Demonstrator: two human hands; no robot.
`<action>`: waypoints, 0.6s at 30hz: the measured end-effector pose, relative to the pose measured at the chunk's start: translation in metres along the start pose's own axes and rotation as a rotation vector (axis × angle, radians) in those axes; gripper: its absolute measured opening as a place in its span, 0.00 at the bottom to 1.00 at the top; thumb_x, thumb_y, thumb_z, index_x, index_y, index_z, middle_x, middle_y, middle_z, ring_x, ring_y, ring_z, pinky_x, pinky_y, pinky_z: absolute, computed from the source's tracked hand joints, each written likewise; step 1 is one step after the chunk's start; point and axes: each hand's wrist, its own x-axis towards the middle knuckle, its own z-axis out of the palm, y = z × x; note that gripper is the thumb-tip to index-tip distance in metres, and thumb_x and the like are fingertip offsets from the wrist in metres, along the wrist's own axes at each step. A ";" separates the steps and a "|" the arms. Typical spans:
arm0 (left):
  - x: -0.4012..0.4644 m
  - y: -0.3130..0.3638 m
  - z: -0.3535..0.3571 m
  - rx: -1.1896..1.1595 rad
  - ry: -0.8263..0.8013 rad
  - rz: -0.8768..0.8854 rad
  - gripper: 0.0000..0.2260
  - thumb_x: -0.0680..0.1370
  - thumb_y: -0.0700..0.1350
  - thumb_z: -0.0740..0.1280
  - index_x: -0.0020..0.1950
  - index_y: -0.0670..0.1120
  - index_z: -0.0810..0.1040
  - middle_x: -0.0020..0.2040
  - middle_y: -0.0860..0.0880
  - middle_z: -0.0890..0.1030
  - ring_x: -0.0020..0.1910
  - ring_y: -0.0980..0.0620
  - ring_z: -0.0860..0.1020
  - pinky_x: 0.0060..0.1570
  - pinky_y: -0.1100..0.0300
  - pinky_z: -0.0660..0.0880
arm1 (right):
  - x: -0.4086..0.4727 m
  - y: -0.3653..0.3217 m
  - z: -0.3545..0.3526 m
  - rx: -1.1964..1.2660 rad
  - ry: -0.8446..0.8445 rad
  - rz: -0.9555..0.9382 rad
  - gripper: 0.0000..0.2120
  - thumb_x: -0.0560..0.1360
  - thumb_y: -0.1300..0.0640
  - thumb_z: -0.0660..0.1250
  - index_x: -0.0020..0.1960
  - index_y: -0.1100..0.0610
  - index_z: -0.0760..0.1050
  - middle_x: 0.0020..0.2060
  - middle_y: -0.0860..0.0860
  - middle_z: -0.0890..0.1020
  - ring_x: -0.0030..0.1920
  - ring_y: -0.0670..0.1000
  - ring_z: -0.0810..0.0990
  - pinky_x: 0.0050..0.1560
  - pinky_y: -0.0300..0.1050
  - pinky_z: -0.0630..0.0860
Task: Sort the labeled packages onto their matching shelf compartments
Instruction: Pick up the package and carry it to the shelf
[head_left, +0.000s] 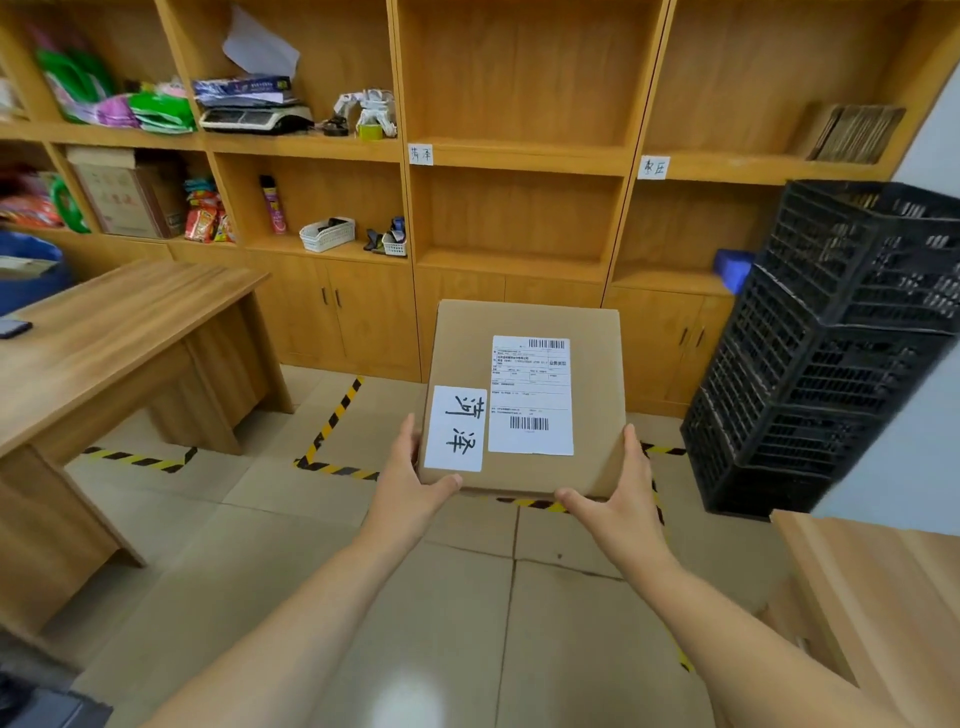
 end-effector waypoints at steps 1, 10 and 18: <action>0.021 0.002 0.000 0.003 0.004 0.006 0.40 0.71 0.37 0.70 0.76 0.51 0.50 0.63 0.60 0.66 0.62 0.61 0.66 0.58 0.64 0.65 | 0.022 -0.001 0.004 0.004 -0.007 0.000 0.52 0.66 0.55 0.76 0.76 0.47 0.42 0.73 0.47 0.55 0.71 0.47 0.58 0.68 0.46 0.59; 0.176 0.001 -0.020 0.145 0.078 0.129 0.37 0.73 0.34 0.67 0.71 0.62 0.53 0.57 0.72 0.67 0.56 0.80 0.64 0.50 0.75 0.71 | 0.182 -0.020 0.064 0.001 -0.059 -0.068 0.50 0.68 0.54 0.75 0.76 0.46 0.42 0.74 0.44 0.52 0.68 0.41 0.57 0.67 0.42 0.57; 0.310 -0.015 -0.067 0.288 0.043 0.232 0.30 0.76 0.40 0.65 0.74 0.56 0.57 0.78 0.54 0.50 0.72 0.63 0.50 0.63 0.61 0.63 | 0.299 -0.035 0.138 -0.074 -0.049 -0.129 0.42 0.68 0.48 0.73 0.73 0.37 0.51 0.75 0.41 0.49 0.74 0.47 0.55 0.72 0.53 0.61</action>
